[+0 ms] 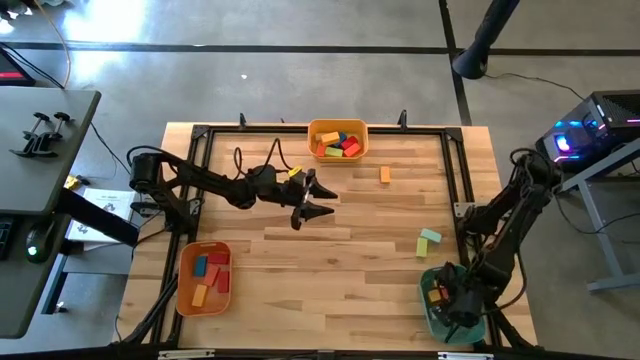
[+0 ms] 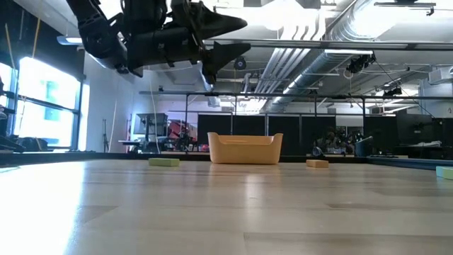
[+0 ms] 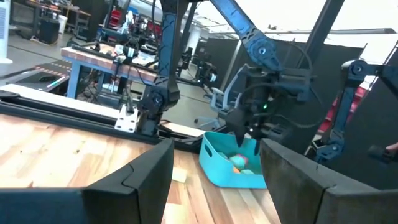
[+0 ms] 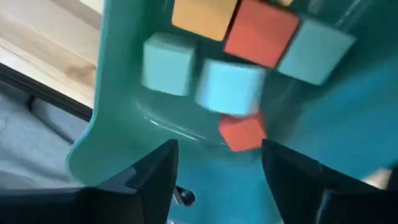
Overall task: Sort blocks by size
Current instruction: Put the blue narrow rectangular block into the orange bin
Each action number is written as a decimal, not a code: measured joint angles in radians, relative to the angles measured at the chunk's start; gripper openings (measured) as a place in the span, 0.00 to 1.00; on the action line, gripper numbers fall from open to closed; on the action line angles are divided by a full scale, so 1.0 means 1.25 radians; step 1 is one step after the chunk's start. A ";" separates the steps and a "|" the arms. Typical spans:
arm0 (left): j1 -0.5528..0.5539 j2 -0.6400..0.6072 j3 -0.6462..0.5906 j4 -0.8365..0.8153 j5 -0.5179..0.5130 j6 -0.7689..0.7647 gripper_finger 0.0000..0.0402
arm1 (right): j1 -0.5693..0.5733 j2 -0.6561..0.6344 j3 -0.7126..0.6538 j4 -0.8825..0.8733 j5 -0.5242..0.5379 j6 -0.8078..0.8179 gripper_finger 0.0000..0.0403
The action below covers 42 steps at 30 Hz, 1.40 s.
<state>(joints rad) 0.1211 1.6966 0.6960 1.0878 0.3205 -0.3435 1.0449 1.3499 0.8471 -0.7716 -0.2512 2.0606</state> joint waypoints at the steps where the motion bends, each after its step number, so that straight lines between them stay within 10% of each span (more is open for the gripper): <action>1: 0.000 0.000 0.000 0.000 -0.002 0.000 0.55 | -0.010 -0.006 0.012 -0.027 -0.005 -0.015 0.57; 6: 0.000 0.000 0.000 0.000 -0.015 0.025 0.55 | -0.079 -0.031 0.108 -0.232 0.057 -0.142 0.59; 13: -0.012 0.000 0.000 0.002 -0.038 0.044 0.55 | -0.244 -0.045 0.153 -0.415 0.387 -0.359 0.59; 25: -0.029 0.000 0.000 0.000 -0.099 0.054 0.55 | -0.637 -0.045 -0.046 -0.333 0.253 -0.604 0.56; 34: -0.030 0.000 -0.001 -0.071 -0.198 0.117 0.55 | -0.731 -0.045 -0.208 -0.164 0.144 -0.650 0.48; 42: -0.041 0.000 -0.001 -0.085 -0.220 0.138 0.55 | -0.747 -0.046 -0.218 -0.024 0.223 -0.681 0.42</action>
<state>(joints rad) 0.0704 1.6970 0.6952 0.9820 0.0458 -0.1707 0.1112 1.2930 0.5748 -0.8022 0.0270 1.2092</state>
